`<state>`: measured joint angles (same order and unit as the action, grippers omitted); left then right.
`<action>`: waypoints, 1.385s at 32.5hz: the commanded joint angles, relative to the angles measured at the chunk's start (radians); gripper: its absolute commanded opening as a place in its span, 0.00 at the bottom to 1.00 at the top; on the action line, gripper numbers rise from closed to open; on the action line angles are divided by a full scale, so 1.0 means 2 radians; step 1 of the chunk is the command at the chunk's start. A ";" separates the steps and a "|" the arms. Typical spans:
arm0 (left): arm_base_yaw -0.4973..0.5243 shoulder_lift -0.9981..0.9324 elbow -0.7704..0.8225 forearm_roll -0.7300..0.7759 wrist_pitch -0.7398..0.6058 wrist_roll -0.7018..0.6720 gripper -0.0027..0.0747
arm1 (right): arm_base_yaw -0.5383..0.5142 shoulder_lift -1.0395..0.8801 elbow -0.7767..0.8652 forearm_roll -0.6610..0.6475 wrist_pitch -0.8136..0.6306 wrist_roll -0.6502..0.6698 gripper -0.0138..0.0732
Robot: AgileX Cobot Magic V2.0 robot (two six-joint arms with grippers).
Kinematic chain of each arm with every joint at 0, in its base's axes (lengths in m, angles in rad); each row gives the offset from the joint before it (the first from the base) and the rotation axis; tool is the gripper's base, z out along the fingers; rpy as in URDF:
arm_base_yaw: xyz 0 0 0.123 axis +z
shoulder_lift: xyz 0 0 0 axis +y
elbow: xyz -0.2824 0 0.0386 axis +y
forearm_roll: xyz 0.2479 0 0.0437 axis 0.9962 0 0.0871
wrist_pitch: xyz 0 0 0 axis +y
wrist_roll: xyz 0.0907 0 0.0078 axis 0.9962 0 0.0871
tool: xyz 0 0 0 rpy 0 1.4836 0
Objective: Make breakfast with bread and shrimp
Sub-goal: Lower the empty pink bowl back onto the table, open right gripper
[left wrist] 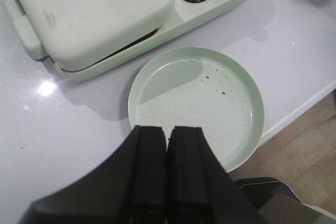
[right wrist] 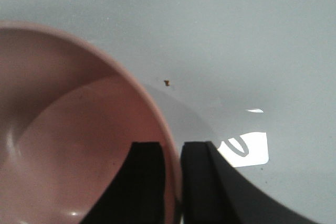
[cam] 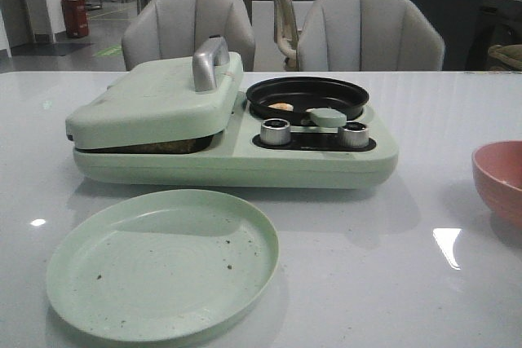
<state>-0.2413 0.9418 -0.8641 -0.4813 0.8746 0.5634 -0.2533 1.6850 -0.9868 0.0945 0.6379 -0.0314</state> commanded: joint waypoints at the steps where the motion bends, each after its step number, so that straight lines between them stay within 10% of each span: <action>1: -0.003 -0.007 -0.013 -0.018 -0.025 -0.003 0.16 | -0.003 -0.019 -0.011 -0.003 -0.015 -0.005 0.64; 6: -0.003 -0.007 -0.013 -0.018 -0.025 -0.003 0.16 | -0.003 -0.022 -0.011 -0.005 -0.015 -0.005 0.75; 26: -0.003 -0.007 -0.013 -0.018 -0.025 -0.003 0.16 | 0.153 -0.266 -0.005 -0.015 0.055 -0.029 0.64; 45: -0.003 -0.007 -0.013 -0.018 -0.025 -0.003 0.16 | 0.153 -0.513 0.172 -0.039 0.108 -0.026 0.64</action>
<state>-0.2413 0.9418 -0.8641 -0.4813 0.8746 0.5634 0.0520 0.6833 -0.6286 0.0323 0.9052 -0.0784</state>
